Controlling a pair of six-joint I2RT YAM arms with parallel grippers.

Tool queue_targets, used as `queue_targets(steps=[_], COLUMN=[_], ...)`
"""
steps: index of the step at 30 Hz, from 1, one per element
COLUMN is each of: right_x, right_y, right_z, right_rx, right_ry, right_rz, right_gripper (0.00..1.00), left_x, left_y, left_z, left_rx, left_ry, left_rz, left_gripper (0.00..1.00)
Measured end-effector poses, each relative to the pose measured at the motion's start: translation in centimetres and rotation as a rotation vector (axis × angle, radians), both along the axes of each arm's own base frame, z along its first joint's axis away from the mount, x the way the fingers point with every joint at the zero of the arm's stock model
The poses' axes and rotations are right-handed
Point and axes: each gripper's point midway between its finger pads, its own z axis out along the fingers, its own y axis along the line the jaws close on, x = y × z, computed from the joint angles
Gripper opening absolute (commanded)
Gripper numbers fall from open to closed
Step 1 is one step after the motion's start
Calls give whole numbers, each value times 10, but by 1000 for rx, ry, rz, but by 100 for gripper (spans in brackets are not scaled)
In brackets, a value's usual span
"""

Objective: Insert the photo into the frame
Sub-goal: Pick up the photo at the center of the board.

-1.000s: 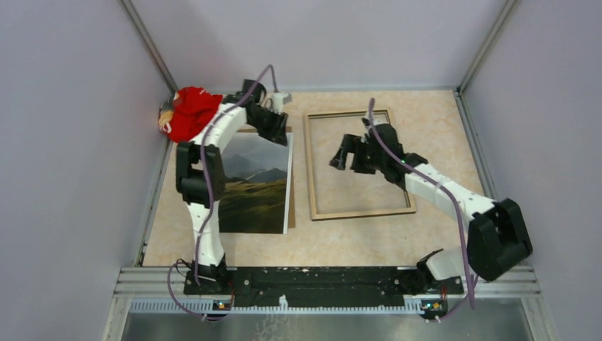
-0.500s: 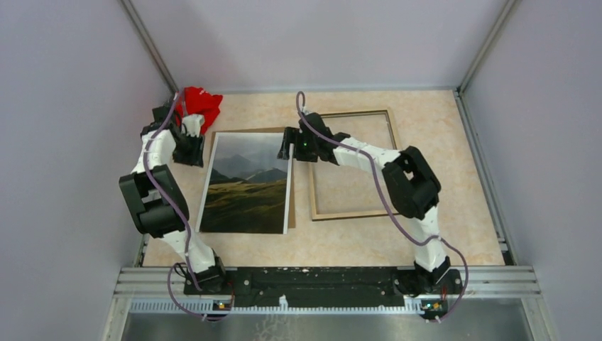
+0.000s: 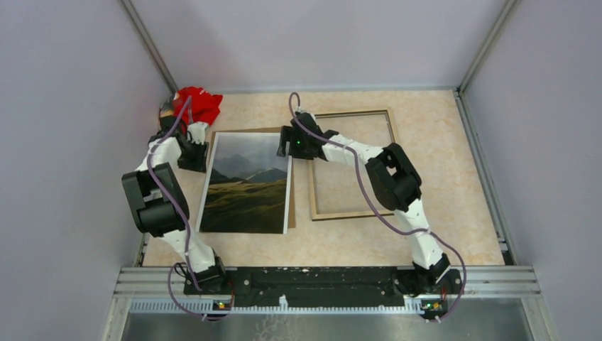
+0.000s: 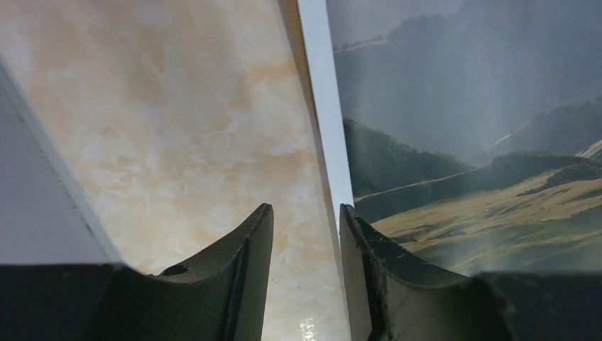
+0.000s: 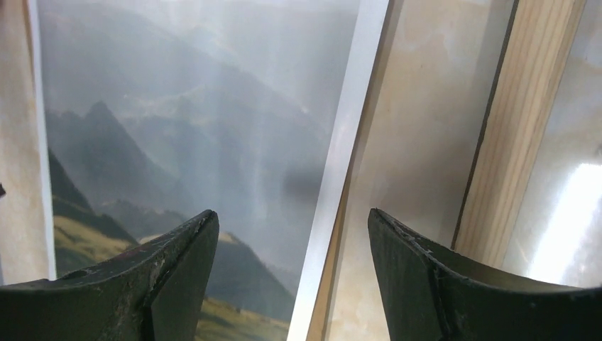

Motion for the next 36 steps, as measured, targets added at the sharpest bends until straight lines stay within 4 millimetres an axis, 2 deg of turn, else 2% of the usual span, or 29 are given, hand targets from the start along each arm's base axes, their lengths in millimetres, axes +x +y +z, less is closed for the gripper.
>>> queue_targets(steps=[2, 8, 20, 36], right_x=[7, 18, 20, 21], right_y=[1, 4, 13, 20], right_z=[-6, -8, -5, -5], right_rx=[-14, -26, 13, 74], right_ry=[-8, -36, -50, -70], right_rz=[-13, -32, -1, 39], right_gripper=[77, 76, 73, 71], left_x=[-2, -7, -8, -3], left_y=[-4, -12, -17, -20], left_z=[-8, -28, -41, -43], left_rx=[-5, -16, -14, 7], left_ry=[13, 50, 67, 58], left_rz=[-9, -22, -34, -49], left_gripper=[45, 43, 37, 29])
